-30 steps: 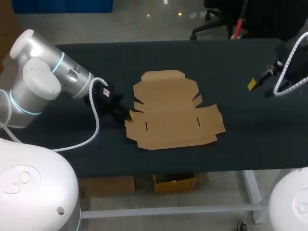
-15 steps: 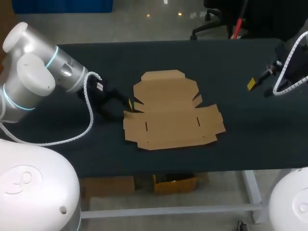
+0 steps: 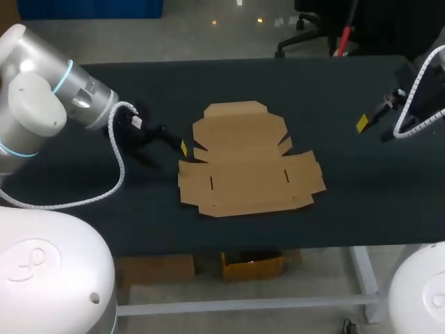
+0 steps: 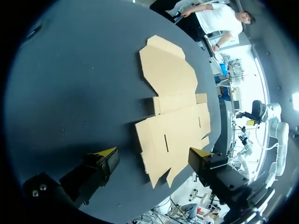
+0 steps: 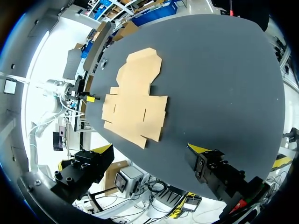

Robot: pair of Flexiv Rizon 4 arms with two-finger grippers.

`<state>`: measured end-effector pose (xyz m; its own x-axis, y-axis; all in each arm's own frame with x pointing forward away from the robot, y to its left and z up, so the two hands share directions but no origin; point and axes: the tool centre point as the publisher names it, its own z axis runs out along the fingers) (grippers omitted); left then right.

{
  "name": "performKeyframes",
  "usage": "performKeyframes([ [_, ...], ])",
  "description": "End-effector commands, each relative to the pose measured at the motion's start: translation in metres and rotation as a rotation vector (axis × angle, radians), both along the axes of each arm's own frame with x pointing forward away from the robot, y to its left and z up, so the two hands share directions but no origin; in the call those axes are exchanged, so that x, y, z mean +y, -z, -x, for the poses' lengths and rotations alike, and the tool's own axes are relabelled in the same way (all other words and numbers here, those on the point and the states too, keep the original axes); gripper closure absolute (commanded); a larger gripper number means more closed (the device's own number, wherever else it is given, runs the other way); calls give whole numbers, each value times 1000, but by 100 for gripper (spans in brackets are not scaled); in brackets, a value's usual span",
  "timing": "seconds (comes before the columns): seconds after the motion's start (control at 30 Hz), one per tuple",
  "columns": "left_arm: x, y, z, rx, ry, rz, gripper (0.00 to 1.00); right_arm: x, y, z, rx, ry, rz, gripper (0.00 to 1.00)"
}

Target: Assemble the packaging by folding the flat box into shape, placing the metal phone stand inside, and closing the box properly

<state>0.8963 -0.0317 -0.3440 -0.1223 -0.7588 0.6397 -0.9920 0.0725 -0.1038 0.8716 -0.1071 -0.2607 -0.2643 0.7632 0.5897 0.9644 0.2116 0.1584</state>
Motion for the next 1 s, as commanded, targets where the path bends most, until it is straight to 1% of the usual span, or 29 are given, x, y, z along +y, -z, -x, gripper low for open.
performKeyframes([
  [0.03, 5, -7, 7, -5, -7, -5, 0, -2, 11, -8, 23, -17, -10, 0],
  [0.07, 5, -7, 7, -5, -7, -5, 0, -2, 15, -9, 35, -15, -1, 0],
  [0.47, 5, -7, 7, -5, -7, -5, 0, -2, 15, -9, 35, -15, -1, 0],
  [0.5, 3, -6, 6, -11, 2, 6, 0, -1, 13, -10, 29, -11, 0, 0],
  [0.53, 3, -5, 5, -40, -14, -5, 0, 2, 12, -9, 28, -9, 5, 0],
  [0.6, 3, -3, 6, -56, 5, 13, 0, 4, 10, -6, 19, 1, 9, 0],
  [0.63, 3, -2, 7, -73, -12, 2, 0, 5, 10, -5, 15, 9, 12, 0],
  [0.8, 3, 5, 6, -82, -7, -12, 0, 1, 7, 0, 9, 30, 13, 0],
  [0.87, 2, 8, 6, -83, -5, -5, 0, 1, 7, 1, 5, 31, 11, 0],
  [0.9, 1, 10, 6, -78, 4, 10, 0, 1, 7, 2, 4, 32, 10, 0],
  [1.0, -3, 15, 4, -75, 6, 10, 0, 2, 9, 3, 4, 33, 8, 0],
])
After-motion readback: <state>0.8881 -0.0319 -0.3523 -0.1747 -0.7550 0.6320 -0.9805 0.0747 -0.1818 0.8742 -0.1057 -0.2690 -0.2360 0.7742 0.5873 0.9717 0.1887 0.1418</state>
